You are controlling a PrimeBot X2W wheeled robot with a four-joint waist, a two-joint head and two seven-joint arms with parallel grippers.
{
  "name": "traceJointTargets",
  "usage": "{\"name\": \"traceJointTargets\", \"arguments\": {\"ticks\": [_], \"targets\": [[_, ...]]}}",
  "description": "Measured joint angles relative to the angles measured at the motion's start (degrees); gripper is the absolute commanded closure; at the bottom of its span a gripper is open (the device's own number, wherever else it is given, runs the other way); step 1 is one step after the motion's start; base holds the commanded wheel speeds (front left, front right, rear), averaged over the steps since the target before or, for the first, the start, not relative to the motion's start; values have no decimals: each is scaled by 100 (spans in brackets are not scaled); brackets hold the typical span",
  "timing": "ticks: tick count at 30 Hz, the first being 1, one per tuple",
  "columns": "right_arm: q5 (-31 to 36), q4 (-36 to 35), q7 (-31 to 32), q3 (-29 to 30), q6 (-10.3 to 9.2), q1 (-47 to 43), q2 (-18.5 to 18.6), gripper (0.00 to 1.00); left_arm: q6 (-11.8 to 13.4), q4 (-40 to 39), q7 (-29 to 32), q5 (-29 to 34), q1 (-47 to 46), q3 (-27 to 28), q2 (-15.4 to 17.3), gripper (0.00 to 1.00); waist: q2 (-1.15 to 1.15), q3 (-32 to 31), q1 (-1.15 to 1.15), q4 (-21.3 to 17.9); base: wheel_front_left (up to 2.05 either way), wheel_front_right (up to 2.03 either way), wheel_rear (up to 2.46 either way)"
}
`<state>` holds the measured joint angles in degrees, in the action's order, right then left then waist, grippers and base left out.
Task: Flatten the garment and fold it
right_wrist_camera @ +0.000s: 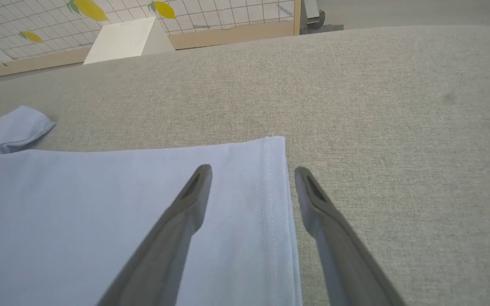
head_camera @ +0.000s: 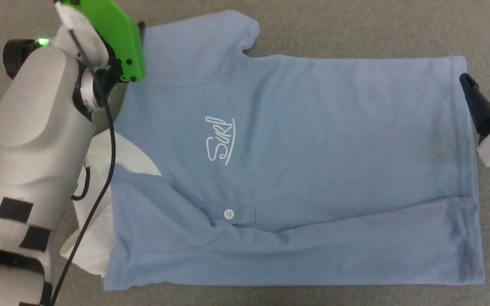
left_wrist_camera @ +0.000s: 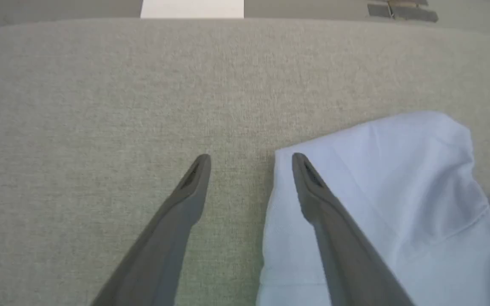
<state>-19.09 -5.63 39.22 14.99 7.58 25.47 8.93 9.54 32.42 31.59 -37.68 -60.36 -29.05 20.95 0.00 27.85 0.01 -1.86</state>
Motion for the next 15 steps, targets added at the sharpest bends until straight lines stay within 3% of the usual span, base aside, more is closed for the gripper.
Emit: {"name": "traceJointTargets", "arguments": {"ticks": [3,8,9,10,15], "targets": [[-8,65,-66,32,0,0,25,0,175,348,927,-21,-171,-180,-56,0,0,173,0,-112,0,0,0],[-10,108,-152,114,0,-2,70,0,287,313,1271,-53,-333,-179,33,0,0,322,0,-310,0,0,0],[-13,108,-152,137,0,-6,76,0,286,290,1352,-99,-327,-157,53,67,0,339,0,-329,0,0,0],[-14,107,-153,177,0,-10,88,0,281,233,1394,-197,-304,-100,59,100,0,357,0,-338,0,0,0],[-11,87,-157,365,0,-36,163,0,108,-51,1239,-510,-80,44,-70,100,0,355,0,-242,0,0,0]]}}
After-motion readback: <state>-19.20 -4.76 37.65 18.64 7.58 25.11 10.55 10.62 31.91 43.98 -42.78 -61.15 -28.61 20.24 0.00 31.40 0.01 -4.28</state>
